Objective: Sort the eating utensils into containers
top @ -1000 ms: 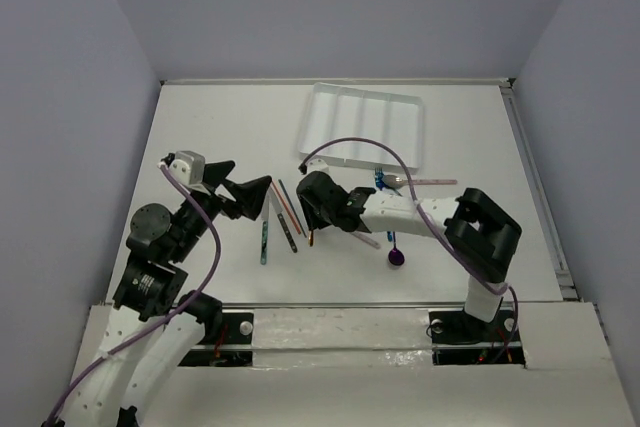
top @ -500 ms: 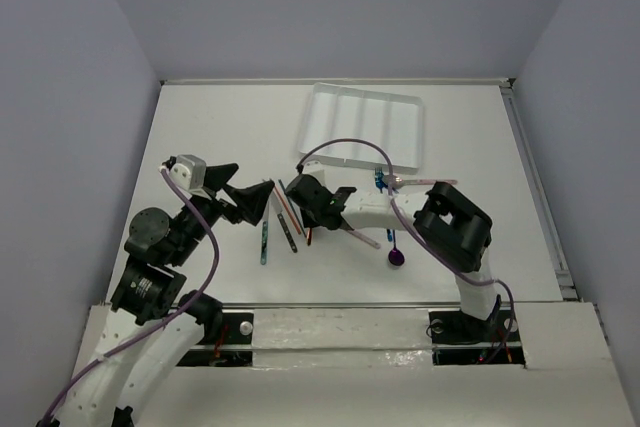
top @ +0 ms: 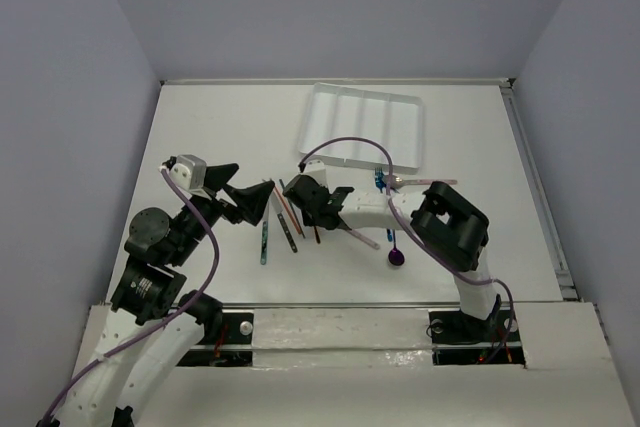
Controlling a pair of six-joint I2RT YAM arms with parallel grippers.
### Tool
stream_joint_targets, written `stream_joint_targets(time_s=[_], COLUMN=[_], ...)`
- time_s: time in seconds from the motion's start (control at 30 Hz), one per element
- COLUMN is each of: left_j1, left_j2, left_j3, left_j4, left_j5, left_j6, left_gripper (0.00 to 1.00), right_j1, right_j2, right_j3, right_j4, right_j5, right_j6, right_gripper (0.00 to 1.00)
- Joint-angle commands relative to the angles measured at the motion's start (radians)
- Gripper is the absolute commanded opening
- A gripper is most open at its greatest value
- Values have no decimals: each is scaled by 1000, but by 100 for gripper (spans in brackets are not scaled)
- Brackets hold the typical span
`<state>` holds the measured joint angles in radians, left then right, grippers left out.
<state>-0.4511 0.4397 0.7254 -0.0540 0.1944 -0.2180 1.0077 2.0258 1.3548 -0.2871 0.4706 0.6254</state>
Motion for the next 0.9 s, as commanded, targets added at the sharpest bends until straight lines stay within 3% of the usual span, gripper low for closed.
stream_joint_targets(time_s=[0.0,0.3,0.5,0.67,0.87], left_j1=[-4,-4,-4,-4,-4], left_j2=[5,10,-4,-12,-12], left_j3=[6,5,8,6,5], left_j4=[36,36,34,36,36], left_j5=[16,16,14,14,16], left_j6=[8,8,8,9,9], left_gripper=[99,99,99,99,99], right_j1=[0,0,-136,-251,-316], right_j2=[-44,-268,-394,-337,-158], right_j3=[-19,-109,-125,-22,210], right_j4=[-15,166,261,308,319], right_j5=[62,62,-45,-144,-135], right_j6=[19,-30,-108,-125,-101], right_gripper=[0,0,0,0,0])
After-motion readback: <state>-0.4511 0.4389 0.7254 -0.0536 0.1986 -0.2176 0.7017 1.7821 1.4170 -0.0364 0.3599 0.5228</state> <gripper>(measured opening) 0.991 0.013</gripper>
